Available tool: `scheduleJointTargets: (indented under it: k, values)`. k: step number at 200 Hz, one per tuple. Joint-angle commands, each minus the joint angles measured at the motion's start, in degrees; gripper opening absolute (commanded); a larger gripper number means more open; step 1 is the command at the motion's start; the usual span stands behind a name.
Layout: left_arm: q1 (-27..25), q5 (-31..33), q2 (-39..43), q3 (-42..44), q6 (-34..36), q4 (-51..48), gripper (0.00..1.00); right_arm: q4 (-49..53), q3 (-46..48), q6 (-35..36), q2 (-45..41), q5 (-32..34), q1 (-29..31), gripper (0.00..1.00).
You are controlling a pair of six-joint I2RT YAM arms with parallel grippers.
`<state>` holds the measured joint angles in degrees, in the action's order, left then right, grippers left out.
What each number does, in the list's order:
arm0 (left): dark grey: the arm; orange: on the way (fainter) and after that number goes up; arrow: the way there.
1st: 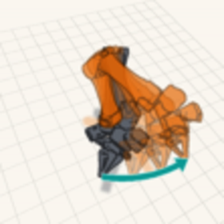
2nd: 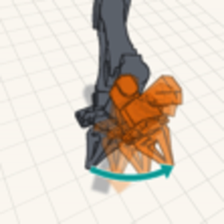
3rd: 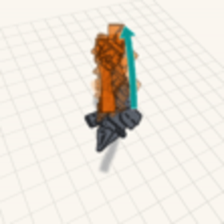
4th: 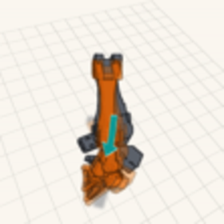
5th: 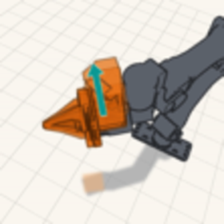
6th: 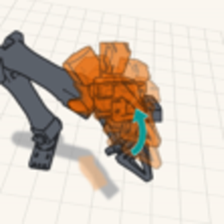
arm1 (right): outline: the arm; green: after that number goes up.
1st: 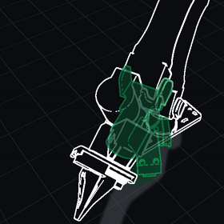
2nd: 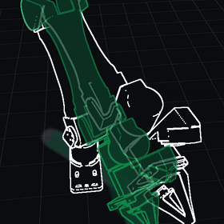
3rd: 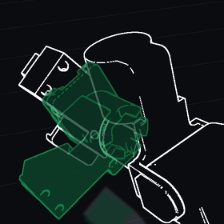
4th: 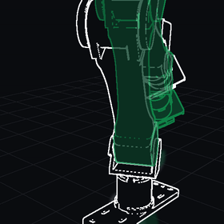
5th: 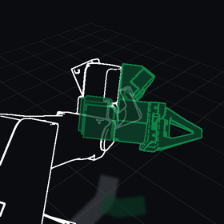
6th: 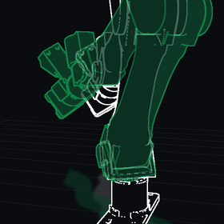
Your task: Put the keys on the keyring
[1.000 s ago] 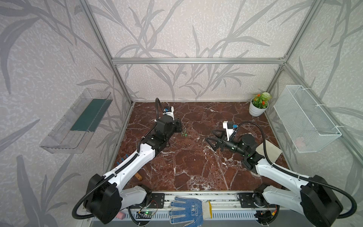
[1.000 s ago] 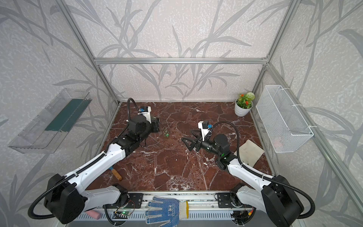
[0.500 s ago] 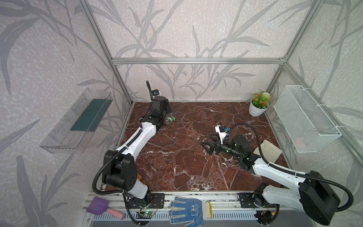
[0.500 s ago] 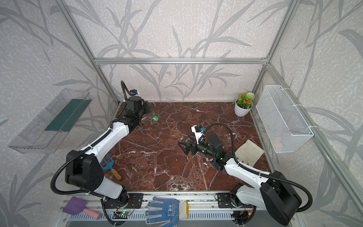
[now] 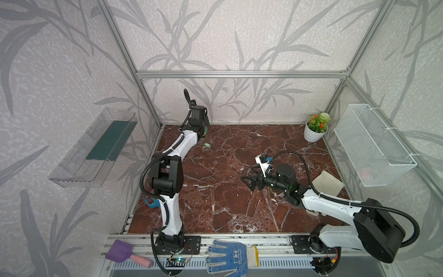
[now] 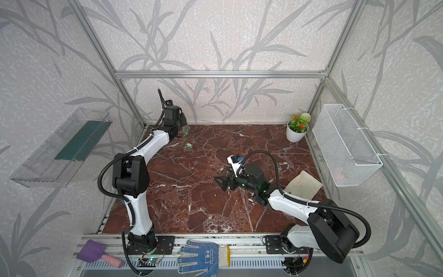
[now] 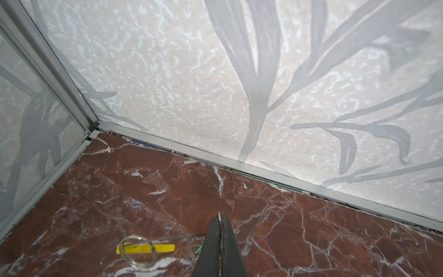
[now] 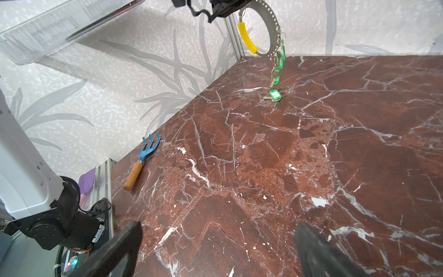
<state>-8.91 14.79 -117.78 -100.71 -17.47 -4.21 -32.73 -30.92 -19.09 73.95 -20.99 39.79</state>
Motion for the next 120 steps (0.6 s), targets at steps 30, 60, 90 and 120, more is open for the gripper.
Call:
scheduleJointTargets:
  k: [30, 60, 90, 120]
  values:
    - [1.3, 0.15, -5.47, -4.1, 0.3, -2.08, 0.0, 0.22, -2.48, 1.31, 1.8, -0.1, 0.46, 0.99]
    - [1.39, -2.64, -4.03, 2.38, -1.35, 0.86, 0.0, 0.21, -2.65, 1.33, 2.33, -0.12, 0.66, 0.99]
    - [1.33, -7.05, -0.76, 9.64, -3.78, 4.34, 0.0, 0.13, -2.82, 1.25, 2.86, -0.28, 0.85, 0.99]
    - [1.35, -11.08, 1.45, 16.02, -5.82, 6.74, 0.0, -0.08, -2.68, 1.34, 2.86, -0.1, 1.14, 0.99]
